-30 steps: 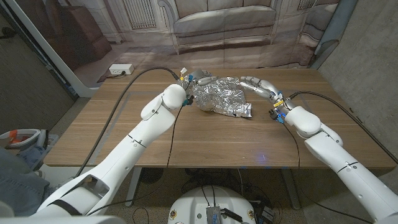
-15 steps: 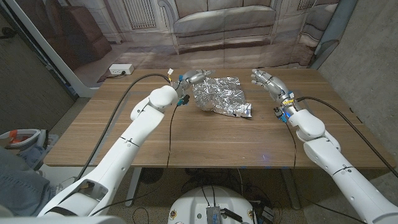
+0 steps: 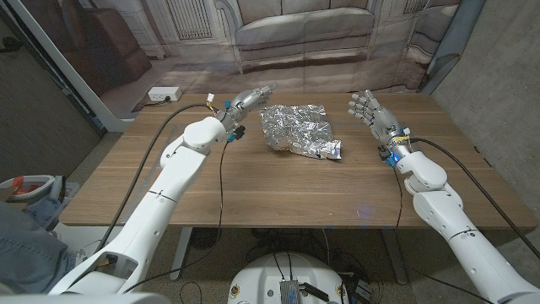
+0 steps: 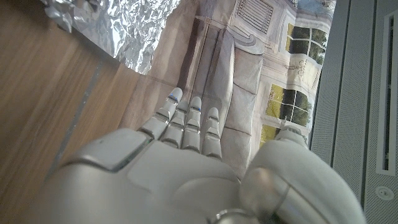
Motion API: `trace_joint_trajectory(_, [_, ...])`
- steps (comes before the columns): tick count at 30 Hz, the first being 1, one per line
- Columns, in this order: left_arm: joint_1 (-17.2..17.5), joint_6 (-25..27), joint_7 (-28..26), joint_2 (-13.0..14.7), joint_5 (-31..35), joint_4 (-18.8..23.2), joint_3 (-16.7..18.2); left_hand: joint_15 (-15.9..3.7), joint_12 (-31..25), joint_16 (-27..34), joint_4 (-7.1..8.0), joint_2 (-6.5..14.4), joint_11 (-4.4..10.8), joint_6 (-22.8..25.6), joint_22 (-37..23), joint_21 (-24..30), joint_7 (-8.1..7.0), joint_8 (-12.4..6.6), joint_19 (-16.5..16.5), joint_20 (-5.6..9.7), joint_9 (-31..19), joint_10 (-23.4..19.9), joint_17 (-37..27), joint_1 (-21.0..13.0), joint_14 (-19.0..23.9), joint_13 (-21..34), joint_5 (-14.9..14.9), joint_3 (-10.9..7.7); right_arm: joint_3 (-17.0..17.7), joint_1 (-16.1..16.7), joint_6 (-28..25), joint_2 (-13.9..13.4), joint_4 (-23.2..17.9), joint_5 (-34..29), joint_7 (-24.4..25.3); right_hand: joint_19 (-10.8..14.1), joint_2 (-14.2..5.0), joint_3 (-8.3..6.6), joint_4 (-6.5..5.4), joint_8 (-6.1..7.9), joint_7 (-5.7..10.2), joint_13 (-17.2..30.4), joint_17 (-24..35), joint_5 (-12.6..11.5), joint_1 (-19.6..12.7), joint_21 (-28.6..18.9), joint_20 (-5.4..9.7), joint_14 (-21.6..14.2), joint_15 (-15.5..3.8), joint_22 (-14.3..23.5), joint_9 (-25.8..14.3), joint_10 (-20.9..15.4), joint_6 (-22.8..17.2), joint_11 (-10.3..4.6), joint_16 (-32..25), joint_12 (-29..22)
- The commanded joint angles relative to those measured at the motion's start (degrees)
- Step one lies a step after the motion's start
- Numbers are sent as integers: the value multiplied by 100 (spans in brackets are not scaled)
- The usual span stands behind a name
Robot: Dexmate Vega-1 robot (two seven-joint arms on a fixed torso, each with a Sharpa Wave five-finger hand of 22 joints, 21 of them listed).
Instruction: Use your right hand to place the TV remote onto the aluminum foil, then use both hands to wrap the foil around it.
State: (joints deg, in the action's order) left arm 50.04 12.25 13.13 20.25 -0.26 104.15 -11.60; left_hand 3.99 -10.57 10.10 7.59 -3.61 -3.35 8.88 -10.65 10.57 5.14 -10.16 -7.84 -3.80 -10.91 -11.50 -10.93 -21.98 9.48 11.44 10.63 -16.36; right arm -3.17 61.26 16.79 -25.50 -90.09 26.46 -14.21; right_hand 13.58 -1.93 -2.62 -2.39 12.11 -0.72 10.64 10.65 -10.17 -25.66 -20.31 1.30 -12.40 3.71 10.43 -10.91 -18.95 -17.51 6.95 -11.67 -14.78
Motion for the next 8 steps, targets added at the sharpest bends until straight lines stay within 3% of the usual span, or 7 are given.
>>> trace_joint_trajectory(1, [194, -431, 116, 102, -408, -94, 343, -1, 7, 3, 8, -4, 0, -3, -10, 14, 32, -34, 27, 17, -5, 28, -7, -7, -18, 5, 46, 22, 252, 273, -296, 300, -378, 188, 50, -13, -5, 42, -30, 5, -45, -2, 10, 5, 84, 43, -48, -21, 39, 17, -9, 11, -24, 27, 8, 12])
trace_joint_trajectory(8, [191, -515, 269, 277, -463, -173, 390, -2, -12, 17, 11, 2, 5, 45, -8, 12, 25, -63, 72, -3, -4, 19, -5, 9, -18, 3, 51, 33, 294, 491, -576, 458, -760, -2, 382, -7, -8, 54, -45, 13, -28, -2, 10, 2, 123, 50, -59, -49, 52, 18, -9, -25, -63, 25, 5, 6])
